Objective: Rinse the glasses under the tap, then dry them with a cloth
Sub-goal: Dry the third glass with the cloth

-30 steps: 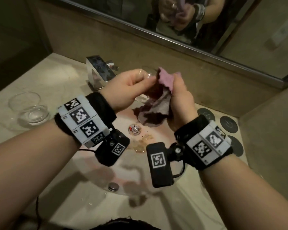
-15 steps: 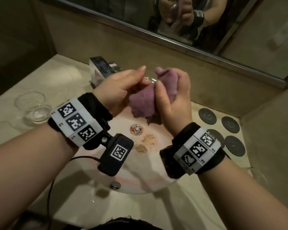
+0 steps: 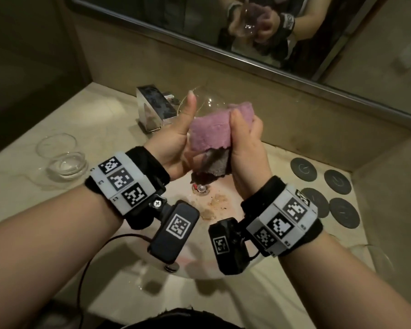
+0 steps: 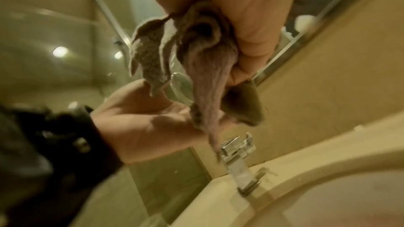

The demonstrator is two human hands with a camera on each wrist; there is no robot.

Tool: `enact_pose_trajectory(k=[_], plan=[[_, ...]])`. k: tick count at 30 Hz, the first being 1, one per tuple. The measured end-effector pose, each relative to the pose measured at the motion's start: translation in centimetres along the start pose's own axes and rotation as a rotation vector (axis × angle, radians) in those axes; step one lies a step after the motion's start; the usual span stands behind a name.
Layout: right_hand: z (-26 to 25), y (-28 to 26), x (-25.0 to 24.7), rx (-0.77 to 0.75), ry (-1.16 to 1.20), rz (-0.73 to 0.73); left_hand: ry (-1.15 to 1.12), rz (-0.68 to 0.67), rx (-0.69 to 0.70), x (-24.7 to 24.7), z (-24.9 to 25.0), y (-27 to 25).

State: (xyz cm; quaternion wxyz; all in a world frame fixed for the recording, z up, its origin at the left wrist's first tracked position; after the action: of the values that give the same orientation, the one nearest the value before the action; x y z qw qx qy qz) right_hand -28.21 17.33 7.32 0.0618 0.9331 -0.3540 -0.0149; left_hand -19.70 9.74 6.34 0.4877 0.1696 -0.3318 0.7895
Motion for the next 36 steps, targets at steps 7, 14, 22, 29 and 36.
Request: enact_pose_trajectory(k=[7,14,22,29,36], plan=[[-2.6,-1.6,-1.8,-0.584,-0.406,-0.085,-0.188,0.112,-0.073,-2.3,-0.5,0.3],[-1.0,-3.8,0.7,-0.796,-0.929,-0.374,0.002,0.146,0.041,0.2,-1.4,0.0],[-3.4,-1.7,0.4,-0.705,-0.833,-0.071,0.311,0.116,0.115,1.2,0.0,-0.4],[-2.6,-0.6,-2.6,0.23,0.189,0.048,0.219,-0.014,0.091,2.4,0.3,-1.0],[-3.7,-0.6,-2.1,-0.263,-0.366,0.087,-0.06,-0.173,-0.012,2.1,0.7,0.0]])
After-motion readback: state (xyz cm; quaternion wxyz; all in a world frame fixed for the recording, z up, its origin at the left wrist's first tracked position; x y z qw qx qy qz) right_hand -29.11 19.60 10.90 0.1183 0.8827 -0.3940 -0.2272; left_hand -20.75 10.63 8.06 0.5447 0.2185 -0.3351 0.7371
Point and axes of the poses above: each hand's wrist, its own y-axis towards the middle knuckle, its own x-axis out of the palm, z = x × y, the point moved 3 cm from there along y, towards the middle knuckle, and after that the axes turned 9 degrees about -x, right-handed, at the moved point
